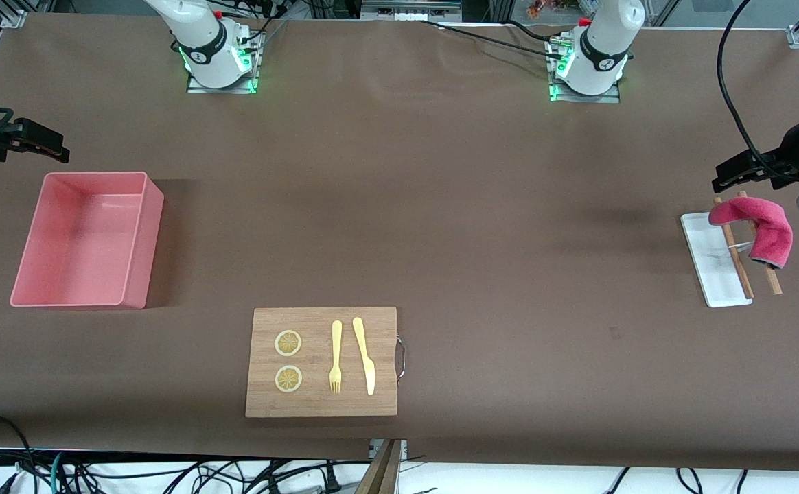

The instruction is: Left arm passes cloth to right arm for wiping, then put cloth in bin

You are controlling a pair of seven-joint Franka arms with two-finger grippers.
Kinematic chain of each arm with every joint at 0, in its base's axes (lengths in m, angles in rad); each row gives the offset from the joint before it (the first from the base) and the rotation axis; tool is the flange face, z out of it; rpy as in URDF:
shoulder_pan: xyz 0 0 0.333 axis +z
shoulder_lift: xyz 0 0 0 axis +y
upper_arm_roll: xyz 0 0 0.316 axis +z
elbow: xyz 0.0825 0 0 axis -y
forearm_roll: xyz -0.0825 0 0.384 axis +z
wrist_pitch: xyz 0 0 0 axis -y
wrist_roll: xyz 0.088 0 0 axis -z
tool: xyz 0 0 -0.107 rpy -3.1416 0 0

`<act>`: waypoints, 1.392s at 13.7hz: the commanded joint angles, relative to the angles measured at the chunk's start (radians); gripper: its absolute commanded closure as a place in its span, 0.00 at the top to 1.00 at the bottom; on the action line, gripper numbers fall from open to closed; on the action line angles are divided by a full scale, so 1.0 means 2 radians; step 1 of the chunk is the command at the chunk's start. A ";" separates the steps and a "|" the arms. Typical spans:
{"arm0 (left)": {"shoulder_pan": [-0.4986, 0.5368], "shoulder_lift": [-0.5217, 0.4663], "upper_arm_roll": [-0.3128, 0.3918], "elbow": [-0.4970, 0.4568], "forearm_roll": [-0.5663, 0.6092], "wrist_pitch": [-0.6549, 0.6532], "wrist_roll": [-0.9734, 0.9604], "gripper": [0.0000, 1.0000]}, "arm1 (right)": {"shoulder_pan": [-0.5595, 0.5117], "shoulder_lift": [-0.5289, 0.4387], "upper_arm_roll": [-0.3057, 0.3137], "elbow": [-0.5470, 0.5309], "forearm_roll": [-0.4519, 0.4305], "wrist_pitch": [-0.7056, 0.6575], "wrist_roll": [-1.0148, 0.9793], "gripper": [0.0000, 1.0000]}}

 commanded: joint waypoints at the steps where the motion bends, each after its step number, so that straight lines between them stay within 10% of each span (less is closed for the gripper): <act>1: 0.003 0.008 -0.001 0.015 -0.004 -0.002 -0.002 1.00 | -0.002 -0.003 0.001 -0.002 0.005 0.002 -0.009 1.00; 19: 0.003 0.032 0.001 0.014 0.004 -0.004 0.000 1.00 | -0.002 -0.002 0.000 -0.002 0.005 0.002 -0.008 1.00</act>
